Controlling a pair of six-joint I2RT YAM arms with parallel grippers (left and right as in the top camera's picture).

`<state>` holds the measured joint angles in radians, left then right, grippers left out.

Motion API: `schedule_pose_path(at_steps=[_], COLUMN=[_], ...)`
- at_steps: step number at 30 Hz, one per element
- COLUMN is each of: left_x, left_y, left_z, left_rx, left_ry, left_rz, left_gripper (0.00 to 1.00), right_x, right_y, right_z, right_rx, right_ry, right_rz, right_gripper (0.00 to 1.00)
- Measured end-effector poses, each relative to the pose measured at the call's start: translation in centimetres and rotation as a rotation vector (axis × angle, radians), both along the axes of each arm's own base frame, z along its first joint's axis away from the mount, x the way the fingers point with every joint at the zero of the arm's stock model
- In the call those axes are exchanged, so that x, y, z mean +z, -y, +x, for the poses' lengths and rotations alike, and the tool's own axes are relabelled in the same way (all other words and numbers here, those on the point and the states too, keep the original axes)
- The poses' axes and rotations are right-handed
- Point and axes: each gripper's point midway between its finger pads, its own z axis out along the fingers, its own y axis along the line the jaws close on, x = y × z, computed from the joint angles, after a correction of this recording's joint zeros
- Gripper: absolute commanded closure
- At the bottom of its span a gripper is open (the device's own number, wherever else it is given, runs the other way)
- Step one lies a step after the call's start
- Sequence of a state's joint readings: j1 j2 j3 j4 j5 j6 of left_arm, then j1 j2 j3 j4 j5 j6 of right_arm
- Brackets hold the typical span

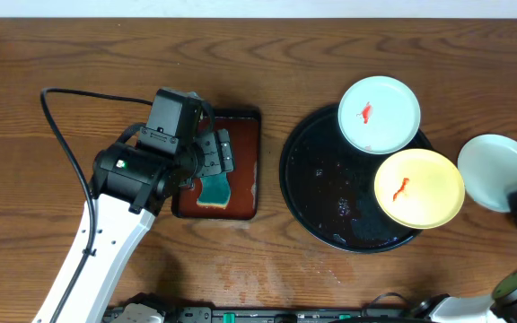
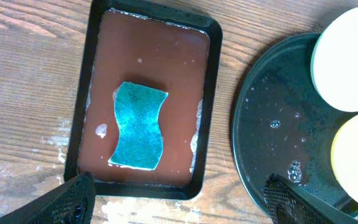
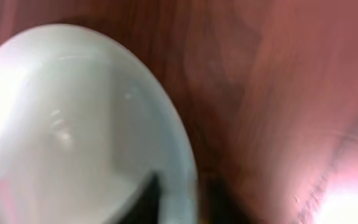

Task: Clean dirty plates on tray and stack at the side
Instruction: 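Lift the pale green plate with the right gripper and set it right, then move the right gripper back to the yellow plate rim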

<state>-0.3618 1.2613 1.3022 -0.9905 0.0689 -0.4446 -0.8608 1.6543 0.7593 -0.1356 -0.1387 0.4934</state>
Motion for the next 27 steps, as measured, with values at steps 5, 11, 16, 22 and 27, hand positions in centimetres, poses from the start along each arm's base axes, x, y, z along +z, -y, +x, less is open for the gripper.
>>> schedule_pose_path(at_steps=[5, 11, 16, 22, 27], left_x=[0.0, 0.0, 0.0, 0.0, 0.0], left_y=[0.0, 0.0, 0.0, 0.0, 0.0], left_z=[0.0, 0.0, 0.0, 0.0, 0.0], left_rx=[0.0, 0.0, 0.0, 0.0, 0.0], left_ry=[0.0, 0.0, 0.0, 0.0, 0.0], left_rz=[0.0, 0.0, 0.0, 0.0, 0.0], left_gripper=[0.13, 0.13, 0.13, 0.13, 0.13], right_x=[3.1, 11.6, 10.2, 6.9, 4.0], right_y=[-1.3, -8.1, -14.6, -13.5, -12.8], right_z=[2.5, 6.2, 3.9, 2.1, 2.2], right_rx=[0.135, 0.433, 0.592, 0.574, 0.58], right_ry=[0.126, 0.26, 0.057, -0.203, -0.289], right_rz=[-0.022, -0.135, -0.09, -0.195, -0.179], right_gripper=[0.56, 0.54, 0.52, 0.46, 0.57])
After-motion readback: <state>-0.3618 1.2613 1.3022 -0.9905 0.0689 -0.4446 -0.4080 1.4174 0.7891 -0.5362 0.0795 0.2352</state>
